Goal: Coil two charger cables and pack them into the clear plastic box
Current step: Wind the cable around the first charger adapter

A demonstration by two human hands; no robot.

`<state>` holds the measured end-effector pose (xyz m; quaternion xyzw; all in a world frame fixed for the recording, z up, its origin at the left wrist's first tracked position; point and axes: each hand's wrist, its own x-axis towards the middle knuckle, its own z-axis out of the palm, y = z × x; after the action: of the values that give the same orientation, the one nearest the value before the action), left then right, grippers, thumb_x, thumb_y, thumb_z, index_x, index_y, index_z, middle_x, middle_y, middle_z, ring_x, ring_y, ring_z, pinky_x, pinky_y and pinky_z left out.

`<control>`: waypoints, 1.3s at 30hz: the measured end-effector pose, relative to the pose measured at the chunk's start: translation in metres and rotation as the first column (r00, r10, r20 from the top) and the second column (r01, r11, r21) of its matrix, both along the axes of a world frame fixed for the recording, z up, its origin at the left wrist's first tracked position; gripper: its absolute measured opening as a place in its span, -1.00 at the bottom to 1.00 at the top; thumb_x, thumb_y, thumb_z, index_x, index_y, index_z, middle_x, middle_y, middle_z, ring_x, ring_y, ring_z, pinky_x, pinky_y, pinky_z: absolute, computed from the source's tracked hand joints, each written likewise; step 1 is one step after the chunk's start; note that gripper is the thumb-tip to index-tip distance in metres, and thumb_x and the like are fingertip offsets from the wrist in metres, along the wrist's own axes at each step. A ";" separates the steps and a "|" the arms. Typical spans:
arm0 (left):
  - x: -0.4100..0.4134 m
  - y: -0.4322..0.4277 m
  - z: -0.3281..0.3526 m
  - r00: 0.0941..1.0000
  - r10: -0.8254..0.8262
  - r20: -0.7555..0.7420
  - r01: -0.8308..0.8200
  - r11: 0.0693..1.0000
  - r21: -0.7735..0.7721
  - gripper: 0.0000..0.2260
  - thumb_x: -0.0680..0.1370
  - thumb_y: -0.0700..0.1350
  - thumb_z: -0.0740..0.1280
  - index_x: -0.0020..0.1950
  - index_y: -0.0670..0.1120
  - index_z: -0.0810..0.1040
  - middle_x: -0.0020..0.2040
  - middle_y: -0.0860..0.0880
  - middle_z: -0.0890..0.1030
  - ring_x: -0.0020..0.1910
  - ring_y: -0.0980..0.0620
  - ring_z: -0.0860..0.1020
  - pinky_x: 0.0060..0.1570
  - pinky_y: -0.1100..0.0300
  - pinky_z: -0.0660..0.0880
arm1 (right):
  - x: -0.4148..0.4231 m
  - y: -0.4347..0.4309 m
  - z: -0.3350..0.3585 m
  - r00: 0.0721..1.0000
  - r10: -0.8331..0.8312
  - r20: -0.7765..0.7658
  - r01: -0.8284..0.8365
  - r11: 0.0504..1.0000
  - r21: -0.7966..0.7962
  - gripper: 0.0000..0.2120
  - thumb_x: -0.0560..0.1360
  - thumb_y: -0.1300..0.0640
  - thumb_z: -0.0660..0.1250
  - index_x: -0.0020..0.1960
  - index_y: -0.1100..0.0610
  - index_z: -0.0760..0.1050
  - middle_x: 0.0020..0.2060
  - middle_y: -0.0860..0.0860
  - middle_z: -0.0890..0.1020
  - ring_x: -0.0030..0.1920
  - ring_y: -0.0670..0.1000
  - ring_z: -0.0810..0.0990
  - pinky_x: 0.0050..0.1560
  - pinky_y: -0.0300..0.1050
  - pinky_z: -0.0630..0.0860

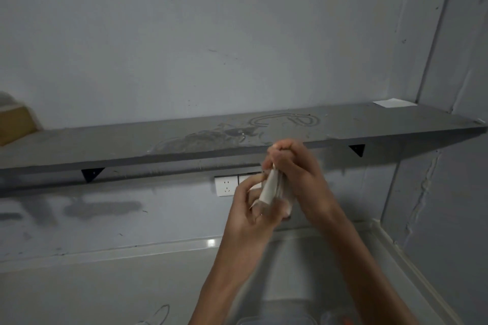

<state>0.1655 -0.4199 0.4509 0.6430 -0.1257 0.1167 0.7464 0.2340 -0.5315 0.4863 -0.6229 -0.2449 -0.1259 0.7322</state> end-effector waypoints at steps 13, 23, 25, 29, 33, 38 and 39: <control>0.009 0.024 -0.012 0.987 0.068 -0.148 -0.077 0.995 -0.060 -0.67 0.66 -0.02 0.12 0.19 -0.22 0.52 -0.03 -0.22 0.70 -0.16 -0.19 0.69 -0.19 0.13 0.62 | -0.015 -0.021 -0.052 0.971 0.131 -0.201 -0.165 0.973 -0.163 -0.62 0.58 -0.17 0.12 0.03 -0.03 0.65 -0.11 0.12 0.71 -0.09 0.12 0.68 -0.05 0.04 0.65; 0.004 0.045 -0.115 0.960 0.040 -0.277 0.006 0.986 0.165 -0.64 0.55 0.00 0.35 0.35 0.11 0.45 0.21 0.05 0.63 0.22 0.04 0.59 0.27 0.03 0.49 | -0.042 -0.007 -0.155 0.954 -0.054 -0.296 0.001 0.984 -0.177 -0.89 0.51 0.08 0.37 -0.01 -0.02 0.65 -0.22 -0.10 0.71 -0.17 -0.12 0.62 -0.19 -0.17 0.61; -0.003 0.044 -0.145 0.935 0.045 -0.351 -0.022 0.997 0.069 -0.63 0.55 -0.14 0.37 0.34 0.08 0.47 0.17 0.00 0.66 0.18 0.04 0.61 0.17 0.14 0.55 | -0.055 -0.002 -0.191 0.920 -0.066 -0.387 0.002 0.987 -0.163 -0.75 0.49 0.07 0.35 0.14 0.04 0.63 -0.11 -0.03 0.72 -0.11 -0.11 0.64 -0.17 -0.18 0.59; -0.019 0.027 -0.219 0.827 0.107 -0.551 -0.195 0.975 -0.104 -0.63 0.42 -0.22 0.47 0.20 -0.11 0.54 0.06 -0.21 0.68 0.07 -0.15 0.65 0.17 -0.04 0.56 | -0.086 0.003 -0.264 0.845 -0.169 -0.508 0.067 0.975 -0.213 -0.79 0.54 0.12 0.33 0.14 0.11 0.60 -0.14 -0.02 0.71 -0.13 -0.07 0.63 -0.02 -0.01 0.55; -0.038 0.006 -0.285 0.714 0.090 -0.695 -0.250 0.959 -0.133 -0.83 0.47 -0.27 0.41 0.05 -0.23 0.66 0.02 -0.29 0.68 0.08 -0.22 0.63 0.16 -0.05 0.54 | -0.110 0.004 -0.312 0.711 -0.171 -0.683 0.101 0.985 -0.142 -0.80 0.46 0.36 0.39 0.00 0.13 0.65 -0.21 0.02 0.72 -0.17 -0.10 0.63 -0.11 -0.28 0.55; -0.037 -0.017 -0.331 0.617 0.004 -0.787 -0.321 0.914 -0.247 -0.63 0.42 -0.18 0.47 0.17 -0.31 0.58 0.13 -0.32 0.63 0.13 -0.24 0.61 0.12 0.01 0.55 | -0.099 -0.010 -0.364 0.533 -0.165 -0.830 0.110 0.986 -0.125 -0.84 0.45 0.35 0.40 0.00 0.19 0.64 -0.11 0.21 0.72 -0.10 0.05 0.67 -0.10 -0.17 0.58; -0.033 -0.021 -0.337 0.597 0.000 -0.802 -0.361 0.893 -0.269 -0.65 0.45 -0.20 0.45 0.18 -0.33 0.56 0.12 -0.34 0.61 0.11 -0.25 0.60 0.09 0.02 0.55 | -0.092 -0.012 -0.373 0.503 -0.166 -0.848 0.104 0.986 -0.132 -0.84 0.46 0.33 0.40 0.02 0.22 0.63 -0.09 0.23 0.71 -0.08 0.09 0.67 -0.08 -0.11 0.59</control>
<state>0.1328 -0.4408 0.1135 0.4685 0.3075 -0.0758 0.8247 0.1419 -0.5437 0.1132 -0.6440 0.1928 0.1482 0.7254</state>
